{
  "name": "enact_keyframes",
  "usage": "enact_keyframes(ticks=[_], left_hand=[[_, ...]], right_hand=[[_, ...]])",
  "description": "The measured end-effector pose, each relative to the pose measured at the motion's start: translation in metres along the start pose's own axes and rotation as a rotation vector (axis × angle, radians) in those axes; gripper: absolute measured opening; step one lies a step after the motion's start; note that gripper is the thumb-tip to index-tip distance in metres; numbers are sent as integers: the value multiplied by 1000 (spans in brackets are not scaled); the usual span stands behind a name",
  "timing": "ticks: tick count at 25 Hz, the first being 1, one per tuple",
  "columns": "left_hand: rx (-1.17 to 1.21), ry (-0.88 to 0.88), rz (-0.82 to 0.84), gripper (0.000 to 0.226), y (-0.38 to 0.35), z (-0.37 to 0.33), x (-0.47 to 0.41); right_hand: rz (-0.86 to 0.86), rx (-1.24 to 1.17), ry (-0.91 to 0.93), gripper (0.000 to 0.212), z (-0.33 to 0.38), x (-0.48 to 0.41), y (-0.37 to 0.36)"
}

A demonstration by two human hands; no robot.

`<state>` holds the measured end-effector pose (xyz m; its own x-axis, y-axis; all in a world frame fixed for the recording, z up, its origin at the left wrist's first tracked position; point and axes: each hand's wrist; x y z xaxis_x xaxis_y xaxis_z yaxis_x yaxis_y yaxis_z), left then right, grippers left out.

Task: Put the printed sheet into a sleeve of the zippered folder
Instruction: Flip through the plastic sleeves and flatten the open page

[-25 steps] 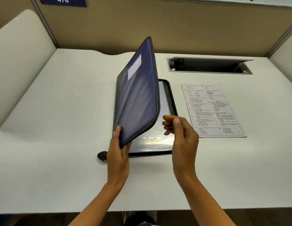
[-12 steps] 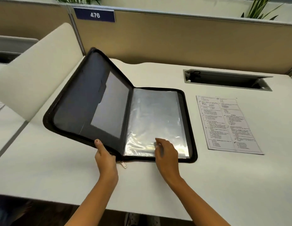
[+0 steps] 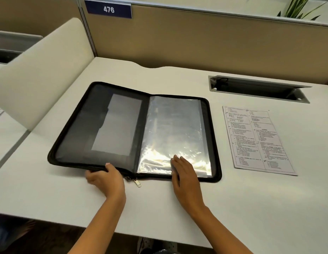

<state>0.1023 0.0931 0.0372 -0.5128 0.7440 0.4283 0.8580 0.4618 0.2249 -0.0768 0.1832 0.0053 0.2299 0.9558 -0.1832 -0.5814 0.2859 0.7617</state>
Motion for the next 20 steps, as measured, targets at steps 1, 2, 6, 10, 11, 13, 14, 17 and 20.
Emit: enact_keyframes(ticks=[1,2,6,10,11,13,14,17,20], left_hand=[[-54,-85,-16,71,-3,-2,6],[-113,-162,-31,77,-6,-2,12],[-310,-414,-80,79,-14,-5,22],[-345,-597,64,73,-36,-26,16],[-365,-672,128,71,-43,-30,14],[-413,-786,291,68,-60,-39,3],[-455,-815,366,66,-69,-42,-6],[-686,-900,504,63,-89,-48,-39],[-910,-991,549,65,-105,-45,-64]], right_hand=[[-15,-7,3,35,0,-2,2],[-33,-26,-4,32,0,-6,4],[-126,-79,-62,26,-4,-35,25],[-109,-64,-78,29,-21,-85,45],[-64,-82,-86,33,-27,-99,49],[48,-106,-92,44,-41,-127,53],[90,-94,-90,49,-49,-142,54],[165,-24,-97,59,-70,-187,57],[232,113,-107,69,-90,-230,58]])
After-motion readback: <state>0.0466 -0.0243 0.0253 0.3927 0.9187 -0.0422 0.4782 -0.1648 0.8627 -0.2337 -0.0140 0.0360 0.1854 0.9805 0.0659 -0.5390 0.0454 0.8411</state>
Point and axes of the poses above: each hand's wrist, its own x-axis away from the middle knuckle, its own y-axis out of the back of the hand, z = x × y, and after that the axes turned 4 degrees about z, right-handed
